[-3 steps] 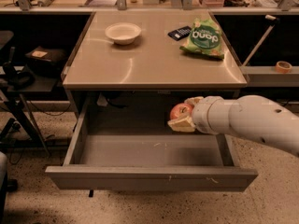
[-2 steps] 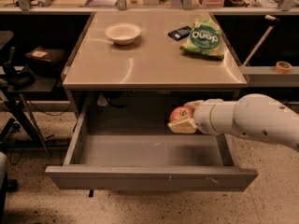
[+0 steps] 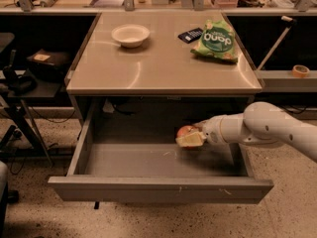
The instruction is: Place apple into top drawer
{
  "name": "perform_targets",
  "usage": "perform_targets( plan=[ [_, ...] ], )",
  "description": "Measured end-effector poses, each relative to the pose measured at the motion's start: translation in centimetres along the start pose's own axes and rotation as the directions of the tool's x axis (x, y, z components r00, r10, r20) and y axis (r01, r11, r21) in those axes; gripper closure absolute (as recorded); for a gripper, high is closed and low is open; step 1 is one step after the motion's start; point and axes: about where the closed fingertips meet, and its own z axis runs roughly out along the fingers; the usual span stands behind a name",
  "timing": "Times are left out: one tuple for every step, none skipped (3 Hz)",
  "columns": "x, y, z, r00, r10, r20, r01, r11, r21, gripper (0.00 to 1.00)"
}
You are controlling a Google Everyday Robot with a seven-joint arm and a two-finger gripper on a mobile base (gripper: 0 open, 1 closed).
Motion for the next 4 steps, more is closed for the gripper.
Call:
perform_targets(
  plan=[
    [1.82,-0.08,2.16,0.999,0.019,-0.037,-0.021,0.9988,-0.044,1.00],
    [2.24,-0.04,2.61,0.999,0.022,-0.045,-0.025,0.9983,-0.053,0.88],
    [2.24,-0.04,2.62,0.999,0.022,-0.045,-0.025,0.9983,-0.053,0.64],
    [2.24,-0.04,2.62,0.999,0.022,-0.045,-0.025,0.9983,-0.053,0.41]
  ],
)
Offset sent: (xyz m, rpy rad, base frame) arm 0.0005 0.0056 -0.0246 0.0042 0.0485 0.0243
